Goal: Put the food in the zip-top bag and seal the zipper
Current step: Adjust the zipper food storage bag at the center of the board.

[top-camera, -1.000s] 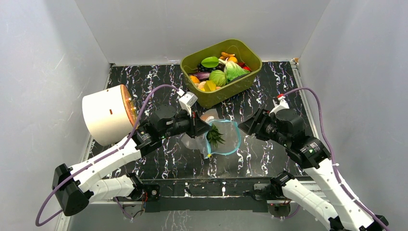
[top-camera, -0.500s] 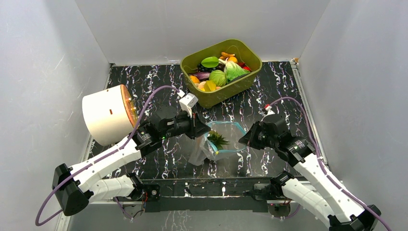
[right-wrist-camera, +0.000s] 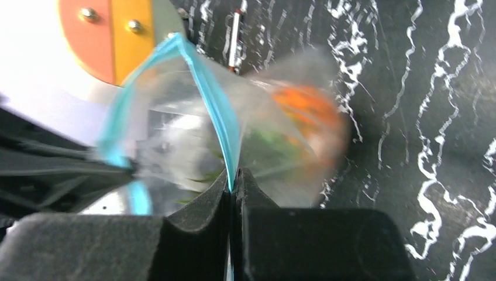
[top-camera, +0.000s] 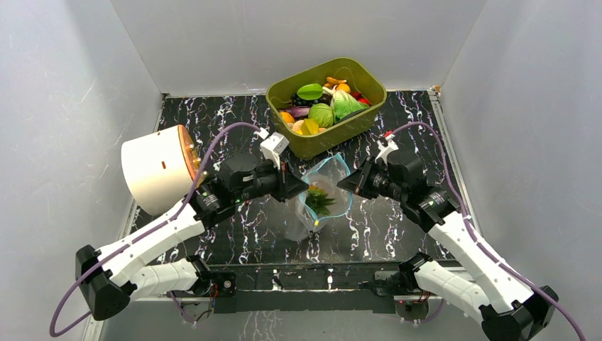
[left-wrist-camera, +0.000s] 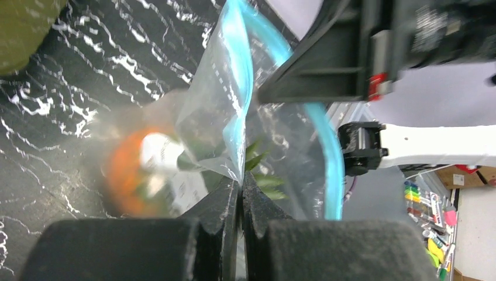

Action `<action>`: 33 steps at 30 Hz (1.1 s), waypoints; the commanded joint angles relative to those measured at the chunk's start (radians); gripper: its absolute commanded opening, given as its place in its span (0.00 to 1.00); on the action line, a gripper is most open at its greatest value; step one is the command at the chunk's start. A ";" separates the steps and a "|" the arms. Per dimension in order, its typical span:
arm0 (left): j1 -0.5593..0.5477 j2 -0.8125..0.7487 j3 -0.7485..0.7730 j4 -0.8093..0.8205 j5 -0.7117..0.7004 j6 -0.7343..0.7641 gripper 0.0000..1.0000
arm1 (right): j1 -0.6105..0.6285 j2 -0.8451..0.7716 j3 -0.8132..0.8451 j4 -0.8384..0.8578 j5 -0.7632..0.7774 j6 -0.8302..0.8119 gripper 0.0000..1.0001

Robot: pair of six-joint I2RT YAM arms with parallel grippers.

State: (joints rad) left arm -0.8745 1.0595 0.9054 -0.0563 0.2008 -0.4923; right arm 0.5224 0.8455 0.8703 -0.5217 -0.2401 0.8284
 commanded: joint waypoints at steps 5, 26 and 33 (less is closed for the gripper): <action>-0.006 -0.037 0.056 0.006 0.007 0.034 0.00 | -0.001 -0.032 -0.076 0.113 0.019 -0.036 0.00; -0.006 0.155 0.304 -0.426 -0.128 0.178 0.65 | -0.001 -0.022 -0.200 0.267 -0.044 0.073 0.00; -0.012 0.220 0.331 -0.496 -0.257 0.254 0.56 | -0.002 -0.019 -0.197 0.279 -0.040 0.080 0.00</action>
State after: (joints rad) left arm -0.8795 1.2675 1.1858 -0.4683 0.0395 -0.3080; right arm 0.5224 0.8272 0.6693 -0.3294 -0.2718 0.8955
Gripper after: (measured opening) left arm 0.614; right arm 0.009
